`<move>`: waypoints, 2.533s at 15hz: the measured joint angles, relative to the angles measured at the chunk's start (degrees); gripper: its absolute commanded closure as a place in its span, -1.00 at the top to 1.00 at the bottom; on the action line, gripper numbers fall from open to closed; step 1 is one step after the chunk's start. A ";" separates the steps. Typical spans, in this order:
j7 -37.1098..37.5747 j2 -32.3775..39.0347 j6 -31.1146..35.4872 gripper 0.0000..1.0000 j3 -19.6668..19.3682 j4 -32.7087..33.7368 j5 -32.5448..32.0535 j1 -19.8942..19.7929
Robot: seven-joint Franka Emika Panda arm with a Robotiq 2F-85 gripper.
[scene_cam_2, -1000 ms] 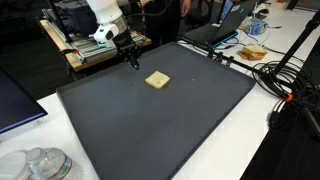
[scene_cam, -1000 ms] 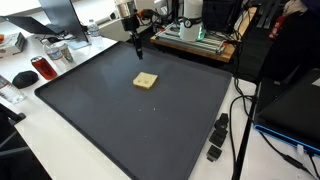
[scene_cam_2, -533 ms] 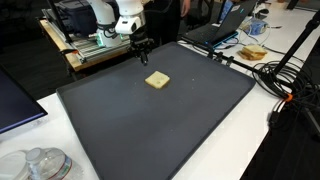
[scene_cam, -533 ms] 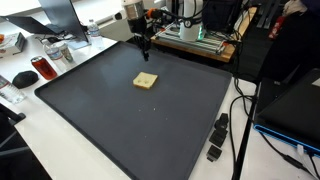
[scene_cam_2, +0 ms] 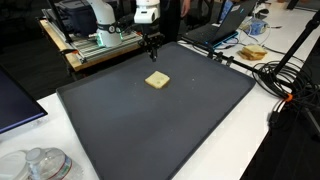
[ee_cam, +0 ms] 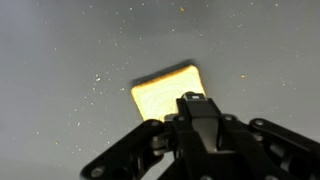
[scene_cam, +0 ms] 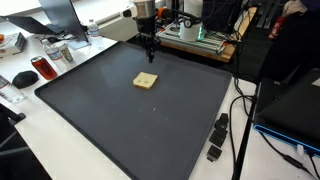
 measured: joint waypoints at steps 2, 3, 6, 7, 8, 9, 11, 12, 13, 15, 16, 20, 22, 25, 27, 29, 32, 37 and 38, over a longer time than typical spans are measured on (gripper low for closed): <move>2.45 -0.16 0.62 -0.89 0.46 -0.06 -2.35 0.45; 3.77 -0.23 0.95 -0.89 0.70 -0.11 -3.57 0.64; 7.74 -0.31 1.52 -0.89 1.53 -0.28 -7.65 1.40; 9.51 -0.31 1.54 -0.89 1.86 -0.29 -9.47 1.74; 11.32 -0.31 1.54 -0.89 2.21 -0.29 -11.33 2.08; 13.21 -0.30 1.54 -0.89 2.55 -0.29 -13.34 2.44; 17.18 -0.30 1.54 -0.89 3.25 -0.26 -17.46 3.22; 19.03 -0.29 1.54 -0.89 3.50 -0.19 -19.22 3.53; 20.58 -0.28 1.54 -0.89 3.66 -0.07 -20.46 3.74; 22.25 -0.20 1.50 -0.89 3.64 0.29 -21.43 3.81; 22.43 -0.08 1.48 -0.89 3.48 0.50 -21.43 3.76; 21.40 1.57 1.50 -0.89 2.04 1.45 -20.02 2.95; 19.22 2.85 1.75 -0.89 1.21 1.97 -17.86 2.28; 15.12 5.24 2.09 -0.89 0.16 3.13 -13.63 1.33; 12.19 6.97 2.68 -0.89 -0.11 4.09 -10.66 0.78; 9.94 8.74 3.19 -0.89 -0.21 5.16 -8.35 0.44; 7.75 11.30 3.38 -0.89 -0.24 6.87 -6.01 0.12; 7.25 14.58 3.38 -0.89 -0.80 8.70 -5.45 -0.08; 7.25 15.03 3.38 -0.89 -0.91 8.92 -5.45 -0.08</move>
